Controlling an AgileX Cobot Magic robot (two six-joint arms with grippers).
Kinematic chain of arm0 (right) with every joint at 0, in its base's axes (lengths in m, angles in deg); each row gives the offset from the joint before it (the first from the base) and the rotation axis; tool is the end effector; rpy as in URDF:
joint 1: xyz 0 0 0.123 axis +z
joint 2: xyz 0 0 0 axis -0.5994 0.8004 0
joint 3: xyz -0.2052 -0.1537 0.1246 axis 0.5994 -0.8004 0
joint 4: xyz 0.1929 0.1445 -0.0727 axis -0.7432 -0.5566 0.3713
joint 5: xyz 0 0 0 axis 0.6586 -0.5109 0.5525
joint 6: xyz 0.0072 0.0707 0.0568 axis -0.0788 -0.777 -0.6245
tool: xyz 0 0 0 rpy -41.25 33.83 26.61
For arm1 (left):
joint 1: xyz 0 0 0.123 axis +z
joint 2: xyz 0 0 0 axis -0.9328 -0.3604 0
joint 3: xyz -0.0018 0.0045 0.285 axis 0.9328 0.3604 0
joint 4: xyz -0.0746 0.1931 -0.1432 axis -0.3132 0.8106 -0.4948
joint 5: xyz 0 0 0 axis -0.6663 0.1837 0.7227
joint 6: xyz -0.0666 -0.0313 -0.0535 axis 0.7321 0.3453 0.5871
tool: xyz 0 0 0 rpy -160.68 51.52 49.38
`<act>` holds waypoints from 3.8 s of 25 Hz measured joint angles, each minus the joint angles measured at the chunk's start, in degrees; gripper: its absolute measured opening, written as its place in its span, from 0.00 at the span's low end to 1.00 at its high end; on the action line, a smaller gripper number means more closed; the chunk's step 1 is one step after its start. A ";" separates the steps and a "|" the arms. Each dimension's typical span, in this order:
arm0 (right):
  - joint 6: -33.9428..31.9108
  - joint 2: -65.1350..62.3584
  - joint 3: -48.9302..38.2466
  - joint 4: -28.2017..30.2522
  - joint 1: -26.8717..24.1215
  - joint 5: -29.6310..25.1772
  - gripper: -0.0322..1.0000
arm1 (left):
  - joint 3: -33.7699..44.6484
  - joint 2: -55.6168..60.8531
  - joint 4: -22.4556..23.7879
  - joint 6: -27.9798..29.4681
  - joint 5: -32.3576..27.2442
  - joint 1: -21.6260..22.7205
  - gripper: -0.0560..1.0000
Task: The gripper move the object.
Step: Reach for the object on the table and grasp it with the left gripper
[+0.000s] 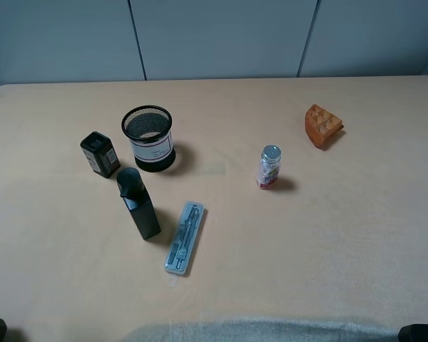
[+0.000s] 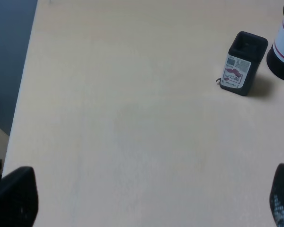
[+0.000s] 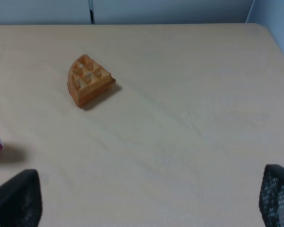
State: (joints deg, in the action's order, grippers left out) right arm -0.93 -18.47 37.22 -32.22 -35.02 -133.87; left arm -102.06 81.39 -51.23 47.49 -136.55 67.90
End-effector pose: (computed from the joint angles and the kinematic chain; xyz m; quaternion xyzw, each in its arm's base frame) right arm -0.0042 -0.0060 0.2798 -0.0019 0.8428 -0.0223 0.5378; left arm -0.0038 0.0070 0.2746 0.0134 0.8532 0.0441 0.5195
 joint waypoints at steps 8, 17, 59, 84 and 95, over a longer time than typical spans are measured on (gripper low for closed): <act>0.00 0.00 0.00 0.00 0.00 0.00 0.70 | 0.00 0.00 0.00 0.00 0.00 0.00 0.98; 0.00 0.00 0.00 0.00 0.00 0.00 0.70 | 0.00 0.00 0.00 0.00 0.00 0.00 0.98; -0.02 0.00 0.00 0.00 0.00 0.00 0.70 | -18.75 -43.48 -7.60 -8.07 0.12 0.00 0.98; -0.18 0.00 0.00 0.00 0.00 0.00 0.70 | -22.27 -68.04 -11.80 -16.49 10.10 -0.83 0.98; -0.18 0.00 0.00 0.00 0.00 0.00 0.70 | -22.33 -79.07 -11.80 -17.43 19.97 -5.65 0.97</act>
State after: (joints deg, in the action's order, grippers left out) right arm -1.11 -18.47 37.22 -32.22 -35.02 -133.87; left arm -124.39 2.32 -63.03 30.06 -116.58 62.25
